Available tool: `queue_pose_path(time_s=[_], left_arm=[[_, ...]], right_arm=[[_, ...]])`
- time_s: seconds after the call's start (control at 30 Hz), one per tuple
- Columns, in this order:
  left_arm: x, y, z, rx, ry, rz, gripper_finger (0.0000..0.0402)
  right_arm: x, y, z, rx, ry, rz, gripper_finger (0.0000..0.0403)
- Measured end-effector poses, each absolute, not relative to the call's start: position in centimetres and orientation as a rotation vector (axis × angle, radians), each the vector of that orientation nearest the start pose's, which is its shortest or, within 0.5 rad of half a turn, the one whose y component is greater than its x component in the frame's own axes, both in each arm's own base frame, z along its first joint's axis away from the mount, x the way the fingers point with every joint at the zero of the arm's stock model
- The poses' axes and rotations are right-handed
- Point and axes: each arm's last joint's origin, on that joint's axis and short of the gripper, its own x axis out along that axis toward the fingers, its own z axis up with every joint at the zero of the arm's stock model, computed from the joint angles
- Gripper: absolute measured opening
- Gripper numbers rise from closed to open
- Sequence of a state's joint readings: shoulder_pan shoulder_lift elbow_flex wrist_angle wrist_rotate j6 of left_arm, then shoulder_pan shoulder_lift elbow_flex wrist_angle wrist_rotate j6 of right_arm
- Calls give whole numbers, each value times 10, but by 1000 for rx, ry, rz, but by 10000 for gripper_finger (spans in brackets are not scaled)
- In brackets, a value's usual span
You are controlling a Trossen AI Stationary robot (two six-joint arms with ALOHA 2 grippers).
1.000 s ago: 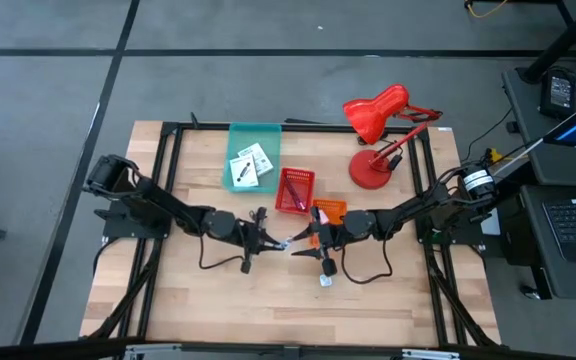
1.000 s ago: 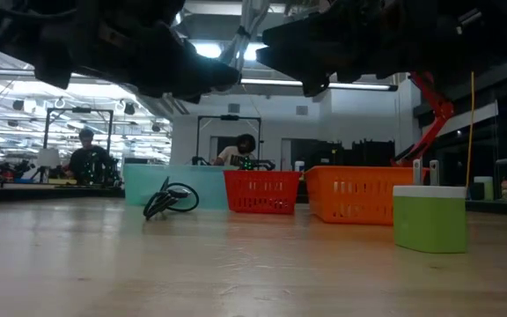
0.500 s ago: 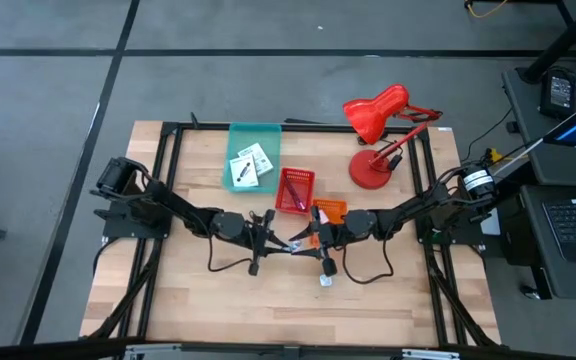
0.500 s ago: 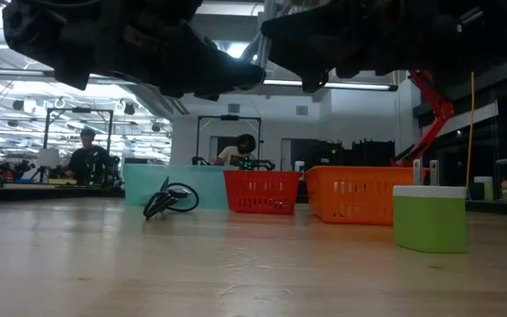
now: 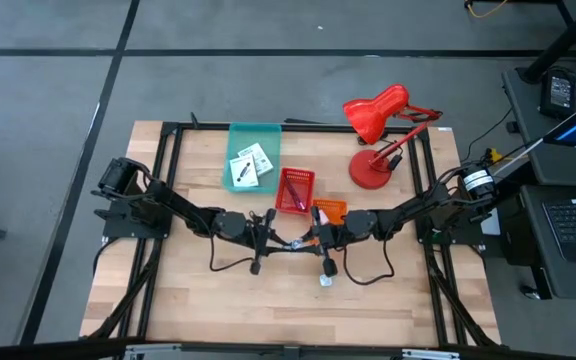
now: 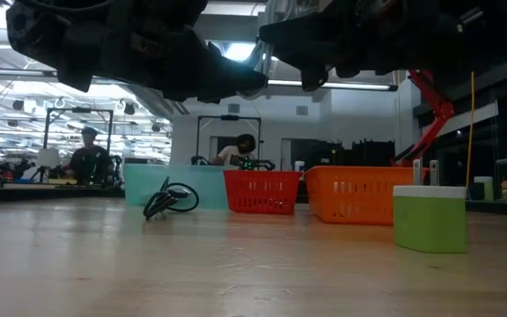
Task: Pick and place items into bin
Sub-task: Put the blue charger cable into the red basket
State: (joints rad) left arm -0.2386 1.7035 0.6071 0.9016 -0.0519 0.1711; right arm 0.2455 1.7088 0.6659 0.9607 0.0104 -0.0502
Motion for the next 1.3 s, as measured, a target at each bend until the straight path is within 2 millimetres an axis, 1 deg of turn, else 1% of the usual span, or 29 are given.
queue_pose_path(time_s=[0.07,0.2,0.3,0.4,0.47,0.53,0.7,0.83,0.93,1.0,1.1,1.23,1.3], left_arm=[[306,-73,156,198,178,-203,39],[306,-73,154,206,196,-204,58],[306,-73,155,233,194,-203,68],[303,-73,161,245,203,-203,75],[299,-72,163,246,251,-206,75],[294,-70,166,236,306,-209,73],[277,-68,185,228,375,-217,57],[261,-66,198,249,429,-231,35],[250,-63,202,254,484,-237,14],[245,-62,200,254,489,-243,4],[240,-58,191,253,519,-246,3],[235,-51,179,265,560,-228,2],[235,-48,179,275,564,-222,1]], right_arm=[[318,80,176,-85,73,243,16],[318,79,175,-71,78,241,22],[318,79,175,-69,84,241,17],[318,79,174,-69,88,242,13],[318,80,174,-68,90,247,13],[318,80,174,-68,96,251,13],[317,80,171,-41,123,250,16],[317,80,170,-20,137,248,13],[317,80,170,-19,136,229,13],[318,78,170,-22,141,187,13],[318,75,167,-6,173,90,13],[320,64,164,61,217,1,12],[325,57,165,93,238,-29,12]])
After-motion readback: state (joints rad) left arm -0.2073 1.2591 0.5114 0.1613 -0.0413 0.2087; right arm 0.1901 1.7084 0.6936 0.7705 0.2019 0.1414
